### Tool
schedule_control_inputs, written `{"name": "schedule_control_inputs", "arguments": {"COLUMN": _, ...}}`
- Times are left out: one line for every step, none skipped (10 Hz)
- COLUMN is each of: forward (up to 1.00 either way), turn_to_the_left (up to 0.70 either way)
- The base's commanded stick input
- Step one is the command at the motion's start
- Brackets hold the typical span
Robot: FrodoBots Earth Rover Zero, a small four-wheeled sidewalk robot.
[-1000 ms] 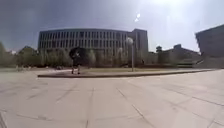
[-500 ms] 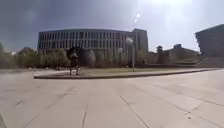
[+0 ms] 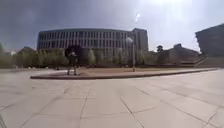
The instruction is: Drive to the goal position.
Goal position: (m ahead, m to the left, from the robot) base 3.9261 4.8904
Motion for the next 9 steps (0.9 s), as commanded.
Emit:
{"name": "schedule_control_inputs", "arguments": {"forward": 0.70, "turn_to_the_left": 0.01}}
{"name": "schedule_control_inputs", "arguments": {"forward": 0.70, "turn_to_the_left": 0.01}}
{"name": "schedule_control_inputs", "arguments": {"forward": 0.70, "turn_to_the_left": 0.01}}
{"name": "schedule_control_inputs", "arguments": {"forward": 0.70, "turn_to_the_left": 0.01}}
{"name": "schedule_control_inputs", "arguments": {"forward": 0.70, "turn_to_the_left": 0.01}}
{"name": "schedule_control_inputs", "arguments": {"forward": 0.70, "turn_to_the_left": 0.01}}
{"name": "schedule_control_inputs", "arguments": {"forward": 0.70, "turn_to_the_left": 0.01}}
{"name": "schedule_control_inputs", "arguments": {"forward": 0.70, "turn_to_the_left": 0.01}}
{"name": "schedule_control_inputs", "arguments": {"forward": 0.70, "turn_to_the_left": 0.01}}
